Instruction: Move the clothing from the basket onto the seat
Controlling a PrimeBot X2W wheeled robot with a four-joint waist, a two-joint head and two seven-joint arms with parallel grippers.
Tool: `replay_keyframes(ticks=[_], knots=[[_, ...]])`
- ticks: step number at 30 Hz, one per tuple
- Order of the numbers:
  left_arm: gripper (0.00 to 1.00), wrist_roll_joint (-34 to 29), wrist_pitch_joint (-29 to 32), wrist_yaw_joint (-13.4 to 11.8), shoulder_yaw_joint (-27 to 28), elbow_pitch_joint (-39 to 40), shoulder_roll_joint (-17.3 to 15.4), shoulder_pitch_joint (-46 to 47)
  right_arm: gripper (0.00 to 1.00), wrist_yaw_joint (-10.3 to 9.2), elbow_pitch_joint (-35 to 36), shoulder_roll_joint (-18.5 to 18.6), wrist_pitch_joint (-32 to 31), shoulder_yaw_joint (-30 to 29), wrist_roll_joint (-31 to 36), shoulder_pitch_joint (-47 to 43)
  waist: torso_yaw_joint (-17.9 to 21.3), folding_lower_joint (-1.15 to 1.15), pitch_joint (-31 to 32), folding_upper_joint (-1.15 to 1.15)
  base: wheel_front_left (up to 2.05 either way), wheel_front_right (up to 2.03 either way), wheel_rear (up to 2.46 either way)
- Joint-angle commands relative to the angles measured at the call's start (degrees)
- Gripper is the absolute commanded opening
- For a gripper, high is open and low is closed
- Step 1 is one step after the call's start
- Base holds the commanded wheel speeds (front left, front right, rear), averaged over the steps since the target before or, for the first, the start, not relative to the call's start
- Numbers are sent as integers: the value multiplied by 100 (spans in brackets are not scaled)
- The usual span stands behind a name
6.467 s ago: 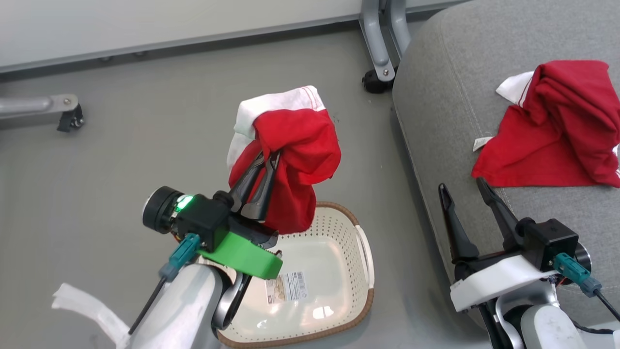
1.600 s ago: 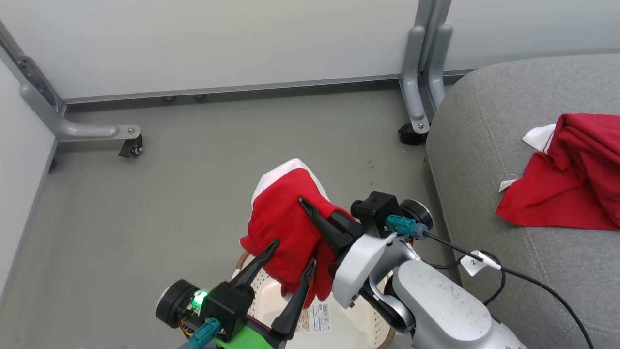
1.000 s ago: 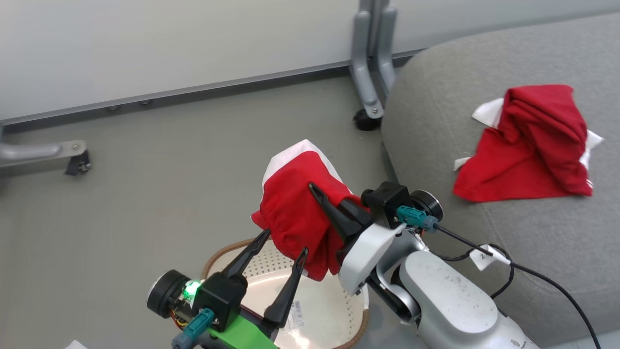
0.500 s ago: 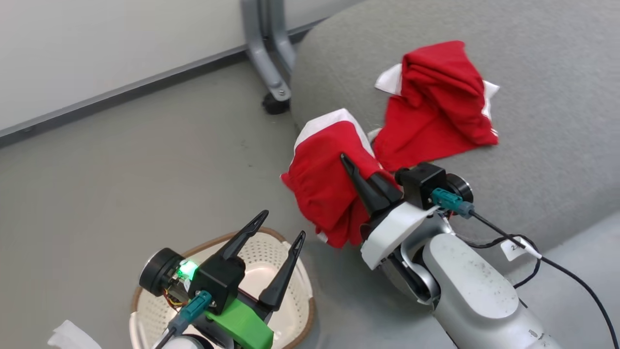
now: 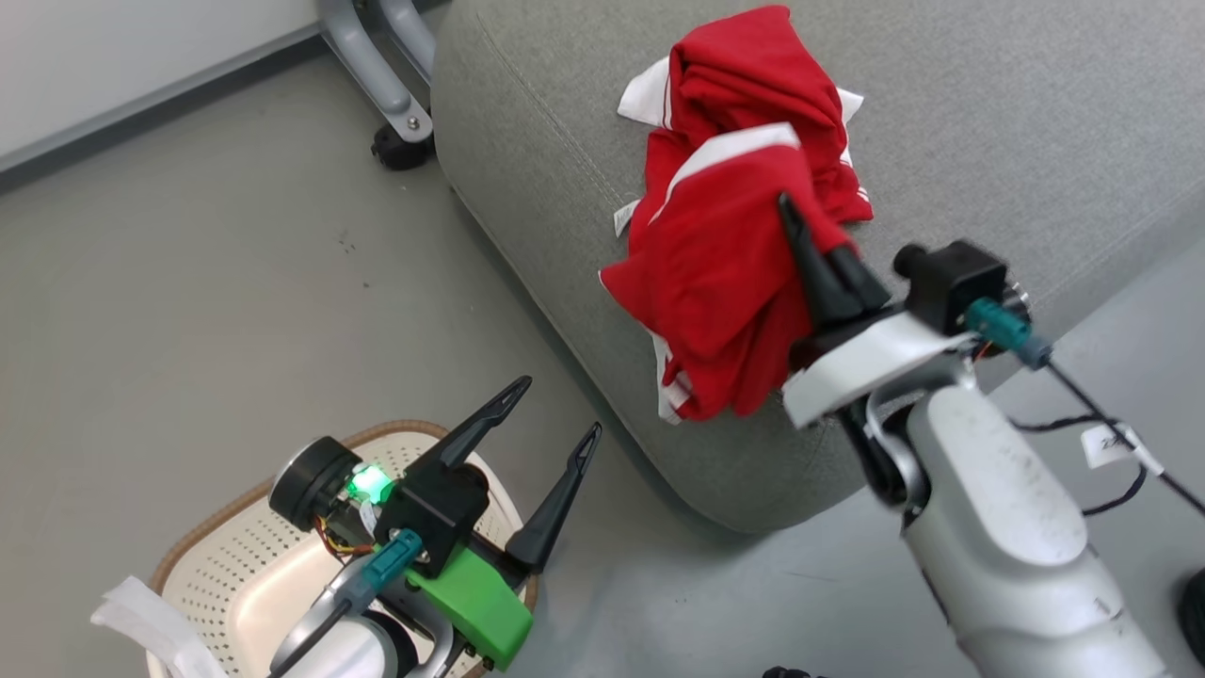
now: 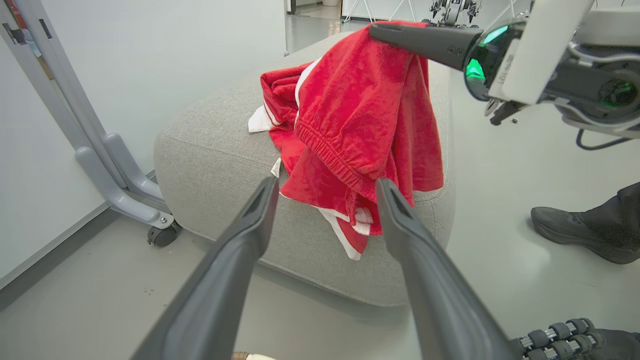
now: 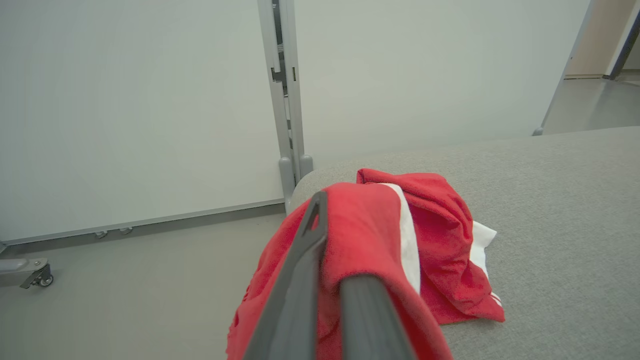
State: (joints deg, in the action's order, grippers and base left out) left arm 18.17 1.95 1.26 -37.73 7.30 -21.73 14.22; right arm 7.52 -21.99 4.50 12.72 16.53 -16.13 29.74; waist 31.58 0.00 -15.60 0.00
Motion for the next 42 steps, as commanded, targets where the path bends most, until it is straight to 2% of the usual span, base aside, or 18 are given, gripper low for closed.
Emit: replay_keyframes(ticks=[1,7,18,22,28,29,30,31,35,42], knots=[[100,-20,8,22,1,-3,-63,113,0,-6,63,41,32,-93,52,198,80,0,-164,0,0,0,0],[100,-131,45,-49,45,116,-140,257,0,-6,47,292,22,-495,-21,1023,42,0,-454,0,0,0,0],[100,-377,151,110,13,329,-193,938,0,-6,-291,1145,28,-1691,-103,2516,-760,0,-1354,0,0,0,0],[100,-456,137,174,-8,360,-194,1173,0,-6,-814,1355,69,-1914,-164,2730,-994,0,-1685,0,0,0,0],[100,-463,76,206,-20,291,-139,1388,0,-6,-1871,1390,168,-2219,-226,2656,-1209,0,-2003,0,0,0,0],[100,-473,57,215,-27,287,-132,1415,4,-6,-2008,1386,182,-2232,-222,2642,-1228,0,-2031,0,0,0,0],[100,-481,37,220,-29,274,-127,1435,45,-7,-2167,1373,203,-2252,-216,2624,-1243,0,-2055,0,0,0,0],[100,-486,31,221,-30,260,-126,1445,100,-7,-2272,1355,215,-2289,-226,2602,-1250,0,-2067,0,0,0,0],[100,-461,-57,223,-45,206,-98,1480,100,-6,-2529,1324,253,-2329,-180,2490,-1273,0,-2072,0,0,0,0],[100,-421,-204,193,-73,57,-46,1486,100,-7,-2382,1304,247,-2505,-119,2149,-1298,0,-1939,0,0,0,0]])
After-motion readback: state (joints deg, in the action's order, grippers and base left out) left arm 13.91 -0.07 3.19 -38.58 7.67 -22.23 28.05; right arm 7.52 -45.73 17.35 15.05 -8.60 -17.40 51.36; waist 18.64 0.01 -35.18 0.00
